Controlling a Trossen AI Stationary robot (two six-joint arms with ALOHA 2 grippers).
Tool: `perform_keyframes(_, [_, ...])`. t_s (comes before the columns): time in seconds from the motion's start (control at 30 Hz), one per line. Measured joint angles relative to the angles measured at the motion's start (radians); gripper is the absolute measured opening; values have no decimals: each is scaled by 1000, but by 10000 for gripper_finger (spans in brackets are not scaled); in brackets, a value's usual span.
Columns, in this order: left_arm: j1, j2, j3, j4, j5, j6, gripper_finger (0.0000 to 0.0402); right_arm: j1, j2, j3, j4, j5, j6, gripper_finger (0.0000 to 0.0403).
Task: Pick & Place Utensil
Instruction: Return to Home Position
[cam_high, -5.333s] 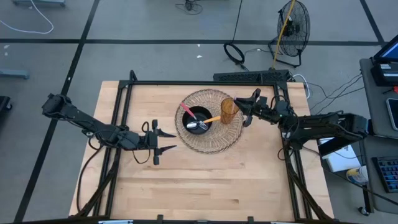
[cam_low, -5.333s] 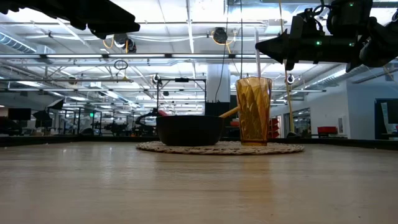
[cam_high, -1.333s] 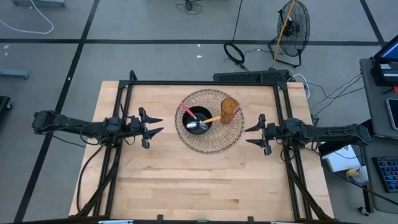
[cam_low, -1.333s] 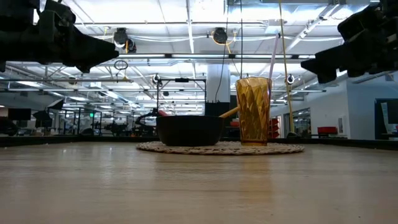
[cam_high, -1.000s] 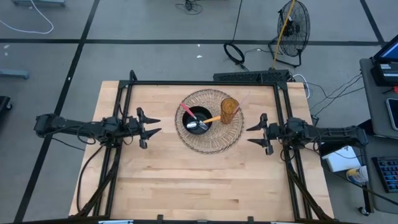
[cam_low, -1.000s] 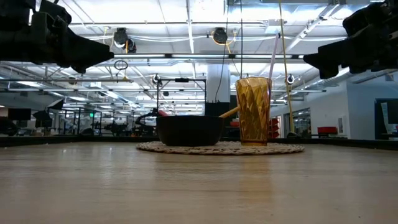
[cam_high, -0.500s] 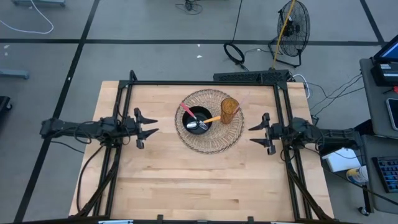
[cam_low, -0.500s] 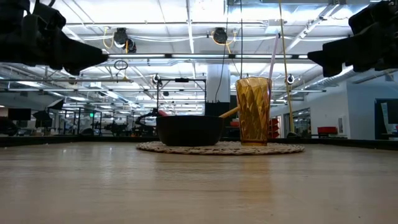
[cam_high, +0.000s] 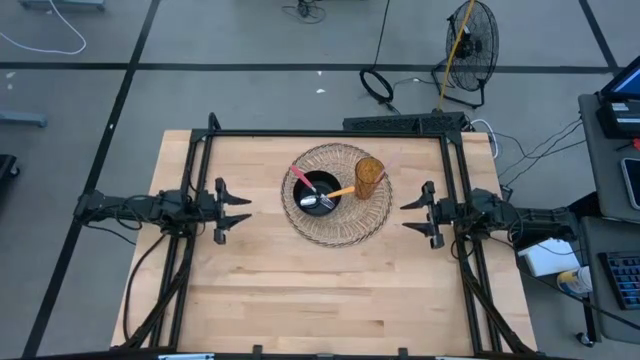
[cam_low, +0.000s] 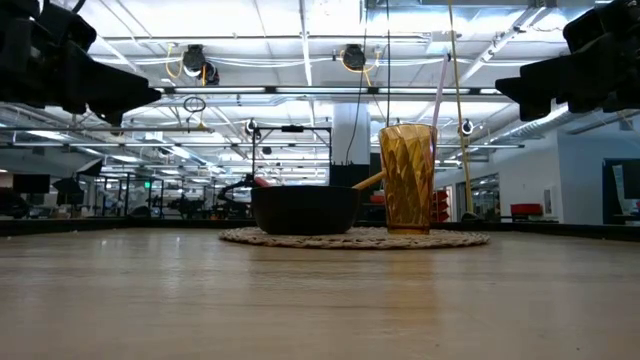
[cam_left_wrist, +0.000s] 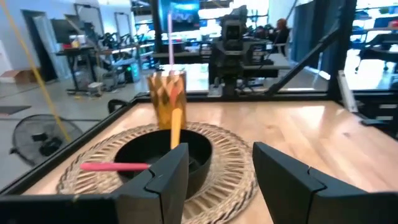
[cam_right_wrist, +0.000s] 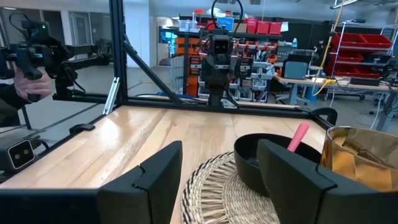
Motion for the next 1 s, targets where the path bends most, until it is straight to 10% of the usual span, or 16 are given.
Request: perform_keyframes(1.0, [-45,1,-3,36,-1,-73,186,0,1,0,8,0,-50,208])
